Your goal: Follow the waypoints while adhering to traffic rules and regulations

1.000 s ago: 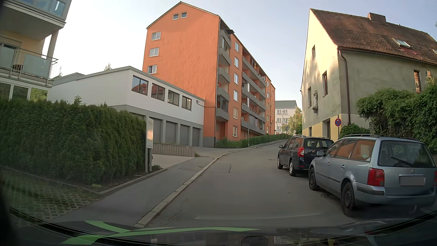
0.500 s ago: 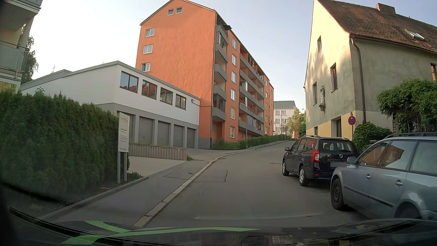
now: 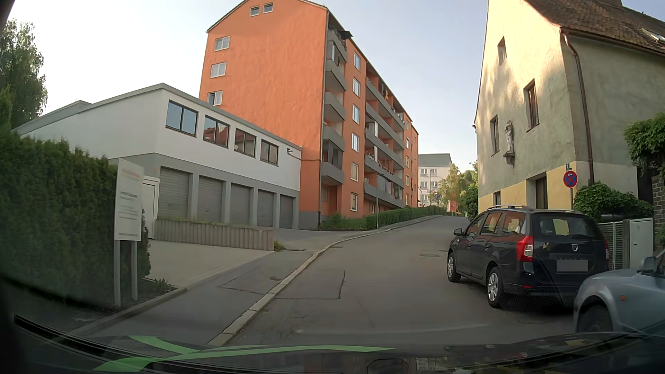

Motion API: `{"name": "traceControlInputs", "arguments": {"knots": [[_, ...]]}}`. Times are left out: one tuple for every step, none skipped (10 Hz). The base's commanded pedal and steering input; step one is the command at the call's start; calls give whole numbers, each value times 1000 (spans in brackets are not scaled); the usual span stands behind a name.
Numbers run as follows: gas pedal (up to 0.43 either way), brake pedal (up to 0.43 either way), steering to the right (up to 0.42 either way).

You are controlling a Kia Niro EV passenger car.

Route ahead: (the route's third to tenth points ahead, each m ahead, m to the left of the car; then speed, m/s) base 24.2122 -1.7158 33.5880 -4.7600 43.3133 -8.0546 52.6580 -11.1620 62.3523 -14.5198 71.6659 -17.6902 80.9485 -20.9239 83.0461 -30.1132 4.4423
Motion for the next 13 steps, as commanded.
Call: {"name": "traceControlInputs", "arguments": {"knots": [[150,0,-8],[150,0,-8],[150,0,-5],[150,0,0],[150,0,4],[150,0,5],[138,0,5],[138,0,5],[130,0,4],[130,0,5],[130,0,5],[130,0,8],[118,0,12]]}}
